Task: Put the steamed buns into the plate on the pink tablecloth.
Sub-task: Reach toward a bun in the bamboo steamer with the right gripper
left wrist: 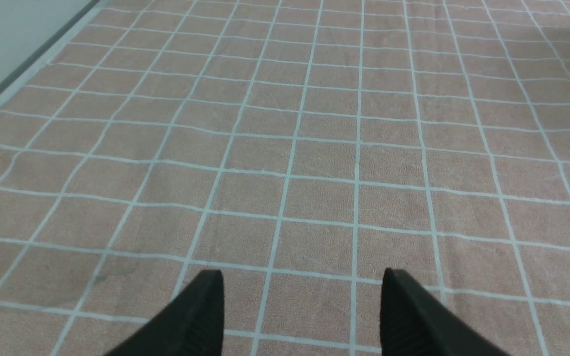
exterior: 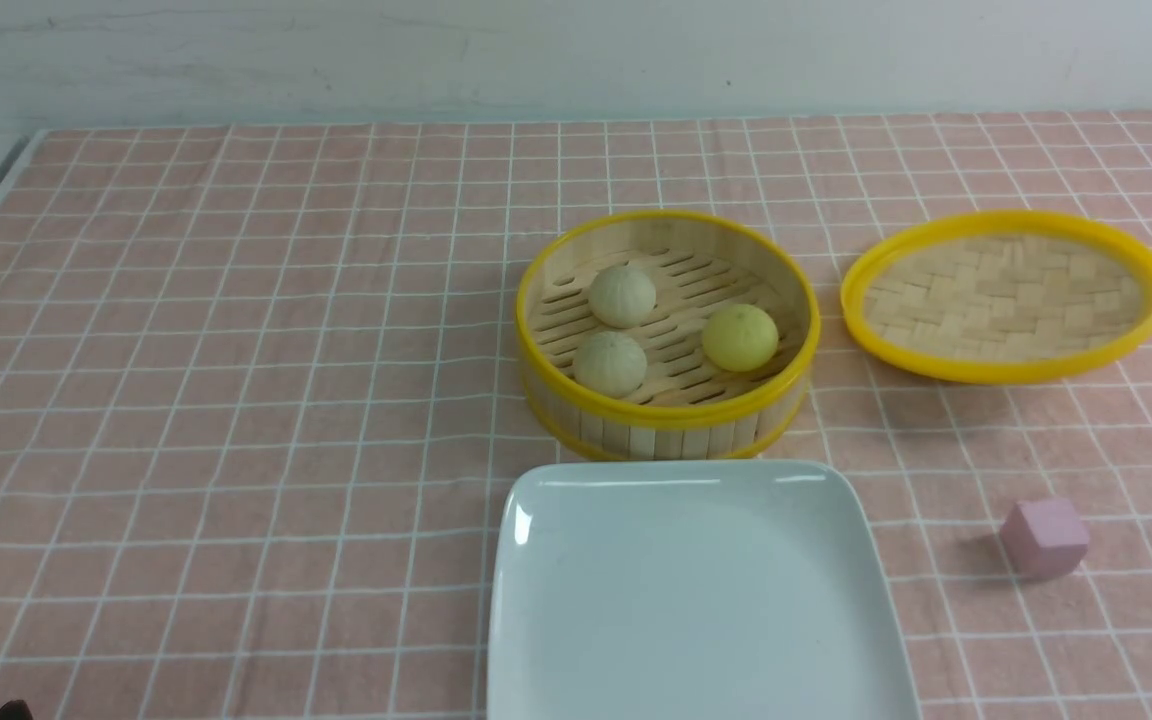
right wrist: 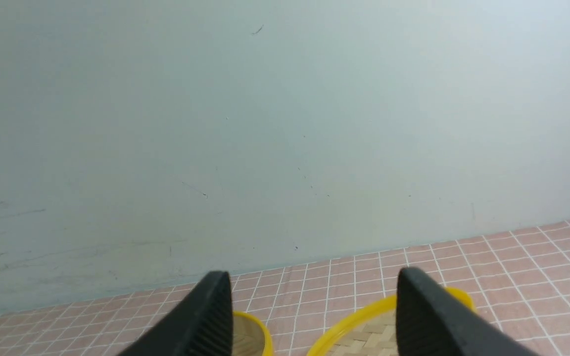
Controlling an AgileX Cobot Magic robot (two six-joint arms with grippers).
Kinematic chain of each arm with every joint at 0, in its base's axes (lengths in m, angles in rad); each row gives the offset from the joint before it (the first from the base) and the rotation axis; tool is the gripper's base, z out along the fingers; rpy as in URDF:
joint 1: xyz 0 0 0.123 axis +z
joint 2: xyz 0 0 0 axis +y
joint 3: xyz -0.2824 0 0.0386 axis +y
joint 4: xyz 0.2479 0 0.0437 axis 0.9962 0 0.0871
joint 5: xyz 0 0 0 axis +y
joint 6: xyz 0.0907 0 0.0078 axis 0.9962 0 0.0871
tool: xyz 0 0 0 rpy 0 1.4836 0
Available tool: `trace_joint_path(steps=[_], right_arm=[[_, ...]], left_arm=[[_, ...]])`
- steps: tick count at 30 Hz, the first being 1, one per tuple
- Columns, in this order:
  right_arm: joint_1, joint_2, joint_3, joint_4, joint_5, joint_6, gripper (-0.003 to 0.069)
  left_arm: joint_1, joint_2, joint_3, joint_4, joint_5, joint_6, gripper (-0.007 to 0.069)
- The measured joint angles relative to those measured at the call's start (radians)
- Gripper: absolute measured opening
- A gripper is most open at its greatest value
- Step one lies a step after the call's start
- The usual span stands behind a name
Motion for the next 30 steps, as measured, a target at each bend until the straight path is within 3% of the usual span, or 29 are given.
trace_joint_path(steps=[5, 12, 16, 24, 26, 29, 30], right_arm=[[0.000, -0.001, 0.000, 0.005, 0.007, 0.000, 0.0442], [0.000, -0.001, 0.000, 0.118, 0.033, -0.020, 0.0442], [0.000, 0.029, -0.005, 0.253, 0.124, -0.232, 0.0442], [0.000, 0.174, -0.079, 0.432, 0.173, -0.575, 0.0442], [0.000, 0.289, -0.148, 0.454, 0.205, -0.676, 0.0442], [0.000, 0.398, -0.229, 0.457, 0.248, -0.731, 0.0442], [0.000, 0.494, -0.286, 0.457, 0.277, -0.761, 0.0442]], left_arm=[[0.000, 0.000, 0.002, 0.004, -0.010, -0.003, 0.0438], [0.000, 0.000, 0.009, -0.200, -0.170, -0.162, 0.0438], [0.000, 0.000, 0.010, -0.306, -0.293, -0.243, 0.0438], [0.000, 0.000, 0.010, -0.377, -0.361, -0.258, 0.0438], [0.000, 0.000, -0.010, -0.368, -0.333, -0.258, 0.0438], [0.000, 0.000, -0.094, -0.331, -0.247, -0.251, 0.0438], [0.000, 0.000, -0.166, -0.310, -0.159, -0.231, 0.0438]])
